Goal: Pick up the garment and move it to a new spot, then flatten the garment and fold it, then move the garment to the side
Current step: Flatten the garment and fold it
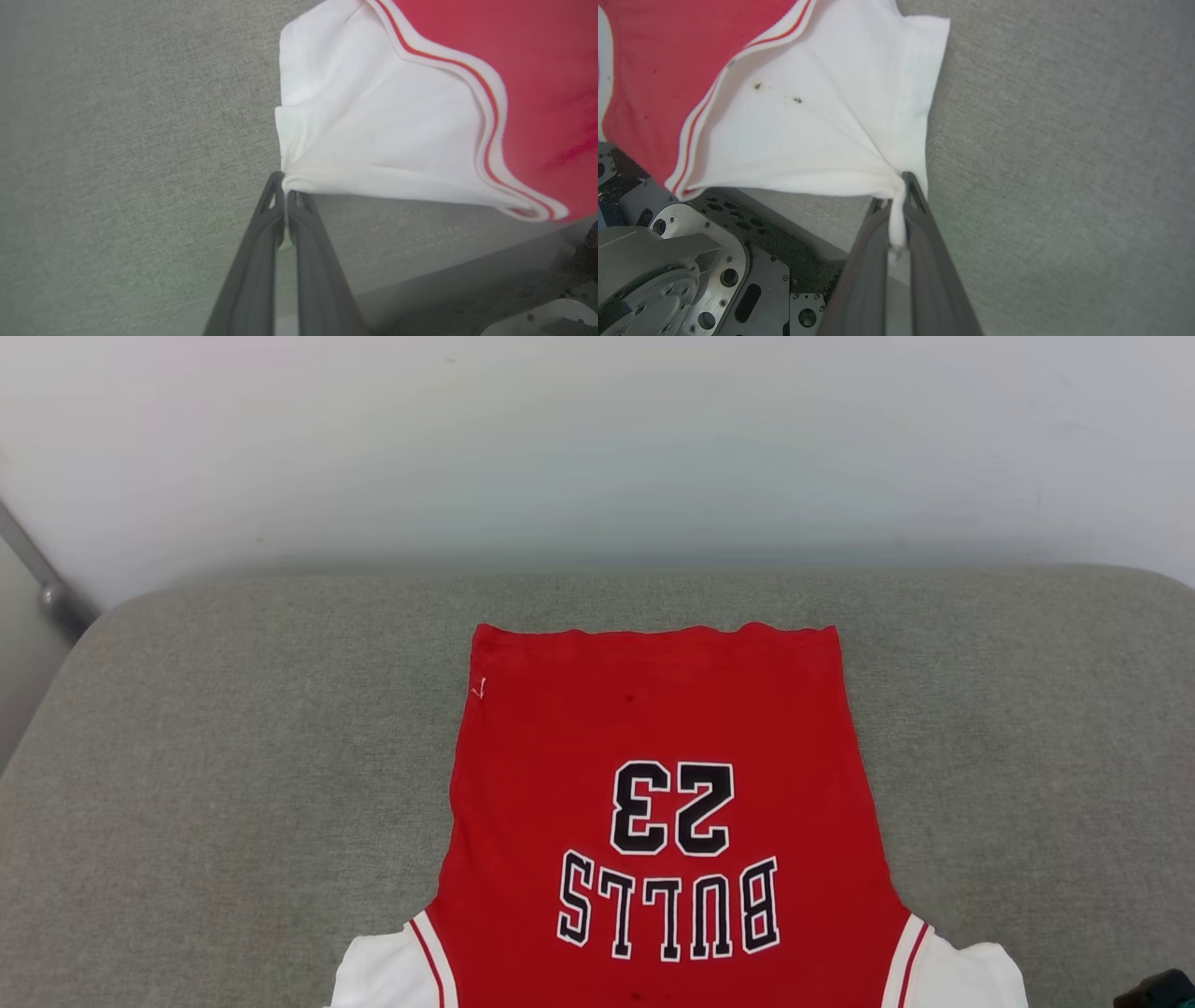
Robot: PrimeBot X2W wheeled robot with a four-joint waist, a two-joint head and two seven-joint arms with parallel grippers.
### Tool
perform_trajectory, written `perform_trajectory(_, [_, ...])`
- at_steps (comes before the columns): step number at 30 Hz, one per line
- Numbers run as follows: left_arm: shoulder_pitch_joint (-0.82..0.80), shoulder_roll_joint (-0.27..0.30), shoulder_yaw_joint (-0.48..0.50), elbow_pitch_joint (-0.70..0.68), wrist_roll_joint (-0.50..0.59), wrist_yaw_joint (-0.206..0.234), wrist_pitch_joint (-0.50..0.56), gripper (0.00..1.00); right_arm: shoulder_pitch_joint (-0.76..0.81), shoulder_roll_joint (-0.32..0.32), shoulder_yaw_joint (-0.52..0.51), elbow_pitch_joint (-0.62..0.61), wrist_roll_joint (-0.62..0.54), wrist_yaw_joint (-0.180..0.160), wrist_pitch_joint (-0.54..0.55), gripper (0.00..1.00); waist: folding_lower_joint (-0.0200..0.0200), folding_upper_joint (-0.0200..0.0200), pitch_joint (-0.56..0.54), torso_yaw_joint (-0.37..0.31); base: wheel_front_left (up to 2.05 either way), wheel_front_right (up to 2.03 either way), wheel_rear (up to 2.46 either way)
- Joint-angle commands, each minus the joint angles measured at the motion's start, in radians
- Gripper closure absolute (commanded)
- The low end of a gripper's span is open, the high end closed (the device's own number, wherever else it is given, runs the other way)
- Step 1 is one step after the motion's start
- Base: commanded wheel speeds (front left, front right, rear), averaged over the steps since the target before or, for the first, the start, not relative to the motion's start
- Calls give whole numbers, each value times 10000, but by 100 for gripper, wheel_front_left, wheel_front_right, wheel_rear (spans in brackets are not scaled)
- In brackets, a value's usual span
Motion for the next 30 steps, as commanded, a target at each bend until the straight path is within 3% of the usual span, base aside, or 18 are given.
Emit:
perform_trajectory(1, [53,21,31,-11,19,71,-27,100,107,44,-97,-31,-33,-18,47,89,3,-1,40,24,0,0,0])
perform_trajectory(2, [-10,3,27,-127,81,108,2,100,185,139,-387,-114,-148,-16,150,62,3,-1,95,52,0,0,0])
perform_trajectory(3, [-110,-15,14,-227,144,164,38,100,209,197,-659,-251,-358,-16,216,7,3,-1,157,86,0,0,0])
perform_trajectory(4, [-196,-17,10,-329,196,195,59,100,151,260,-960,-397,-575,-16,249,0,3,-1,234,108,0,0,0])
perform_trajectory(8, [-542,-63,26,-733,432,300,145,100,-226,518,-2348,-1061,-1171,-13,582,0,3,-1,531,256,0,0,0])
perform_trajectory(14, [-1059,-91,31,-1322,873,494,246,100,-1255,332,-4475,-2619,-1629,-13,1535,0,3,-1,1205,648,0,0,0])
perform_trajectory(17, [-1416,-151,55,-1595,1143,543,256,100,-2408,81,-5000,-3366,-1777,-13,2260,0,3,-1,1741,935,0,0,0])
perform_trajectory(22, [-2083,-359,82,-1881,1589,476,285,100,-5069,-585,-4556,-3796,-1481,-13,4213,0,3,-1,2744,1529,0,0,0])
perform_trajectory(26, [-2566,-550,69,-1901,1920,414,225,100,-7161,-871,-3487,-3182,-806,-13,6351,0,3,-1,3465,1978,0,0,0])
perform_trajectory(30, [-3012,-845,110,-1899,2129,316,150,100,-8986,-723,-2656,-2175,-224,-11,8874,0,3,-1,4201,2407,0,0,0])
